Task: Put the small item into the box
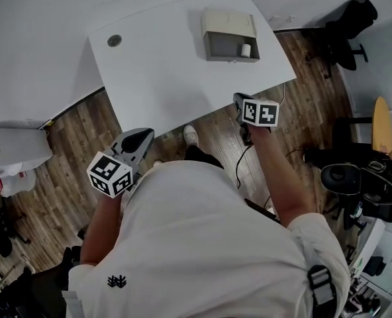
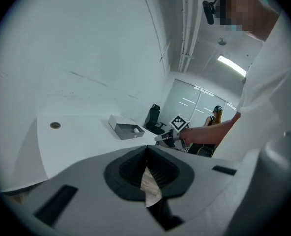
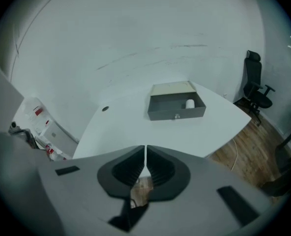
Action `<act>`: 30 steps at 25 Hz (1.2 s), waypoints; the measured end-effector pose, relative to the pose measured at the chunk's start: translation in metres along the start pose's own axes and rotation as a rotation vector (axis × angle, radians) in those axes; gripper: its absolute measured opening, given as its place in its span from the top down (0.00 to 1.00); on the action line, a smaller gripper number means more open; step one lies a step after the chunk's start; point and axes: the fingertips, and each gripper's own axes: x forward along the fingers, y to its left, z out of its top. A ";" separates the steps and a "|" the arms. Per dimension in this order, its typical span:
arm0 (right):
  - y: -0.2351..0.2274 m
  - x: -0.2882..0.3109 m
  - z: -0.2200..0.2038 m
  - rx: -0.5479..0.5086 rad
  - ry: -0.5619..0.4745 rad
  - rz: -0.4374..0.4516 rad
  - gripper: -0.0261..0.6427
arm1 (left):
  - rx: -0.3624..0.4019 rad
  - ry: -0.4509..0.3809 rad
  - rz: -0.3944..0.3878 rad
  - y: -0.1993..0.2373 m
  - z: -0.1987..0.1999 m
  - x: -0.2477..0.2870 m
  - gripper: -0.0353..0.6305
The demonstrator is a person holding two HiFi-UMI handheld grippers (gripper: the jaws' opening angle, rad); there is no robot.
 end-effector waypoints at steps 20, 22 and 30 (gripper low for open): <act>0.182 -0.074 -0.094 -0.182 -0.124 0.315 0.95 | 0.006 0.008 -0.048 -0.019 -0.042 -0.049 0.94; 0.191 -0.076 -0.094 -0.210 -0.130 0.318 0.95 | 0.005 0.007 -0.045 -0.019 -0.044 -0.054 0.94; 0.215 -0.076 -0.083 -0.259 -0.149 0.349 0.95 | 0.008 -0.024 -0.011 -0.012 -0.044 -0.073 0.94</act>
